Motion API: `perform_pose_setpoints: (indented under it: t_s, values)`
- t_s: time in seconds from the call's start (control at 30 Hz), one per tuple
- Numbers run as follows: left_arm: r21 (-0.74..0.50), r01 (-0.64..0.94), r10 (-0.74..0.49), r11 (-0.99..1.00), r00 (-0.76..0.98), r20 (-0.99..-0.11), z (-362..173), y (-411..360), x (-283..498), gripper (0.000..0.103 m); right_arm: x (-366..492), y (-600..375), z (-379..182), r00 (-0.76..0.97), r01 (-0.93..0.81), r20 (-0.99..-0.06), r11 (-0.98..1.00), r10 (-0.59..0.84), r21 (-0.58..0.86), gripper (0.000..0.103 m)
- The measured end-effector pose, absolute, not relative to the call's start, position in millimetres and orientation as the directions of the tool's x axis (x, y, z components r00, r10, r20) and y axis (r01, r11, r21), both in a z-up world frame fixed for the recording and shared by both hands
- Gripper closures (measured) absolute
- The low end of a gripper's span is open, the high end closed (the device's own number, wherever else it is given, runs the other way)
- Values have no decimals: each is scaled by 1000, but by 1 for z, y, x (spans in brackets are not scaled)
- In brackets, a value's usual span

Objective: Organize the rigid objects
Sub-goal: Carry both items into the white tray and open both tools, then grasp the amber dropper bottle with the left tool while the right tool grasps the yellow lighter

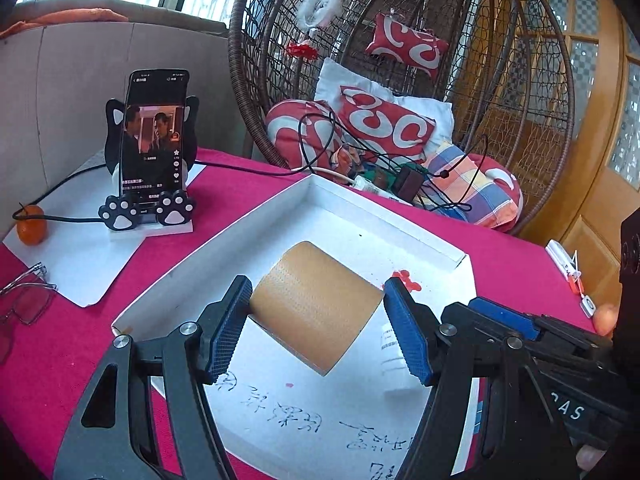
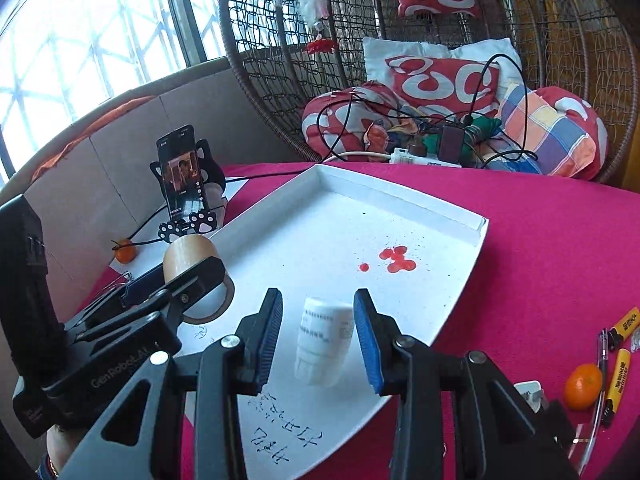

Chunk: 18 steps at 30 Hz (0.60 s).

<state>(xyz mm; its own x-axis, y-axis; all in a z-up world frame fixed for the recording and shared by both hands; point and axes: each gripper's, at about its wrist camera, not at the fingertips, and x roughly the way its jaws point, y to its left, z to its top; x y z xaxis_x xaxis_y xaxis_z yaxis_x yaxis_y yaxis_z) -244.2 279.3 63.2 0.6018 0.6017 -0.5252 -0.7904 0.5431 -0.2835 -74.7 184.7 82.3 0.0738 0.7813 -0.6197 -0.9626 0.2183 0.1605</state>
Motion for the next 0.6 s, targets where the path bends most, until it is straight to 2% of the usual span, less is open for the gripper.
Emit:
perform_pose_setpoints:
  t_s: [0.17, 0.2, 0.23, 0.27, 0.3, 0.33, 0.4, 0.6]
  values:
    - [-332, -783, 566, 526, 614, -551, 53, 288, -246, 34, -79, 189, 79, 86, -960, -606, 229, 791, 162, 66]
    - [-341, -781, 560, 523, 617, -553, 52, 288, -246, 32, -79, 185, 80, 99, -960, -598, 235, 796, 154, 62]
    - [-342, -784, 563, 518, 613, -554, 51, 288, -247, 28, -79, 181, 80, 119, -958, -590, 249, 798, 144, 55]
    - [-339, -789, 571, 513, 608, -552, 51, 288, -247, 14, -78, 176, 81, 139, -953, -581, 267, 802, 141, 28]
    - [-337, -793, 582, 508, 604, -544, 51, 286, -247, 7, -76, 169, 82, 153, -949, -566, 281, 810, 146, 8]
    - [-333, -796, 593, 506, 601, -535, 52, 284, -248, 0, -73, 161, 84, 168, -944, -545, 293, 821, 151, 4]
    - [-313, -809, 613, 497, 583, -533, 55, 279, -248, 0, -70, 147, 88, 198, -938, -510, 313, 837, 149, 0]
    - [-318, -807, 623, 498, 588, -516, 61, 264, -250, 0, -66, 101, 107, 253, -926, -400, 340, 881, 164, 0]
